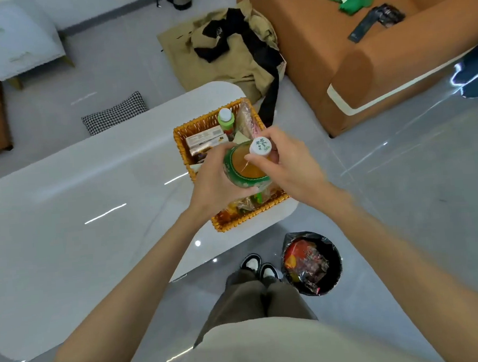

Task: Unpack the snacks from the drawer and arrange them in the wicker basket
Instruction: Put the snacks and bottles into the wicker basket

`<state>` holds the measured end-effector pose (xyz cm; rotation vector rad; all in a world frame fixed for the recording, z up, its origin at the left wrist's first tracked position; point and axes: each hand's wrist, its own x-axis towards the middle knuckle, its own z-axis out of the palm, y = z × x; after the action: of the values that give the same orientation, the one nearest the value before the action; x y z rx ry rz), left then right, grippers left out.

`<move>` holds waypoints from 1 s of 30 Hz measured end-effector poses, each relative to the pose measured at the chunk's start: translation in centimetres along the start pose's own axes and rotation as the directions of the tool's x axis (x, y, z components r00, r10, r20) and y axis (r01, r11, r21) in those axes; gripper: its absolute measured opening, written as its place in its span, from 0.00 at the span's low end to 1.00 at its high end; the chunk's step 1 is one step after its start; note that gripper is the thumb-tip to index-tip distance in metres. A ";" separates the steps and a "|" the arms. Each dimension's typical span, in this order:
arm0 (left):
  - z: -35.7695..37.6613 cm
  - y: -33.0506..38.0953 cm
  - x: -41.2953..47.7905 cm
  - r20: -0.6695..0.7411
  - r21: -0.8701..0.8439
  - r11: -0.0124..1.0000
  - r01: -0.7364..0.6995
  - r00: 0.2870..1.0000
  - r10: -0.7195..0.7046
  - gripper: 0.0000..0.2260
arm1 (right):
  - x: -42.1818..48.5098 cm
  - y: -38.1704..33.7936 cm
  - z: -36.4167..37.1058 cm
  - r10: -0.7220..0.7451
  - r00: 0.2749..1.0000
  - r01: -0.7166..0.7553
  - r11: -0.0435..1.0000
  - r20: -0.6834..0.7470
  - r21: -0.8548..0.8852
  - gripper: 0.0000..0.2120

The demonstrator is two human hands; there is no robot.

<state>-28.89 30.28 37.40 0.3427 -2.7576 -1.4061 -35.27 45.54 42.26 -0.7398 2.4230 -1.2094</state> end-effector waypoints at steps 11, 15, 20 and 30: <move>7.7 7.6 4.1 0.196 0.084 0.982 -0.170 0.969 0.151 0.38 | -4.8 5.0 -8.4 0.133 0.962 -0.118 0.990 -0.238 0.076 0.09; 10.4 9.0 3.7 0.201 0.083 0.978 -0.191 0.965 0.171 0.38 | -6.5 6.8 -10.3 0.160 0.962 -0.141 0.985 -0.220 0.099 0.10; 14.9 11.5 3.0 0.185 0.124 0.978 -0.166 0.973 0.142 0.38 | -8.6 11.1 -12.9 0.147 0.966 -0.131 0.987 -0.211 0.089 0.11; 28.2 21.1 0.0 -0.005 0.036 0.999 -0.032 0.999 0.032 0.35 | -14.8 20.2 -25.0 -0.024 0.993 0.028 0.999 -0.117 0.035 0.09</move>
<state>-36.19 64.69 37.61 0.3016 -2.7743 -1.3474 -41.96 80.29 41.42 -0.7104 2.4844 -1.3384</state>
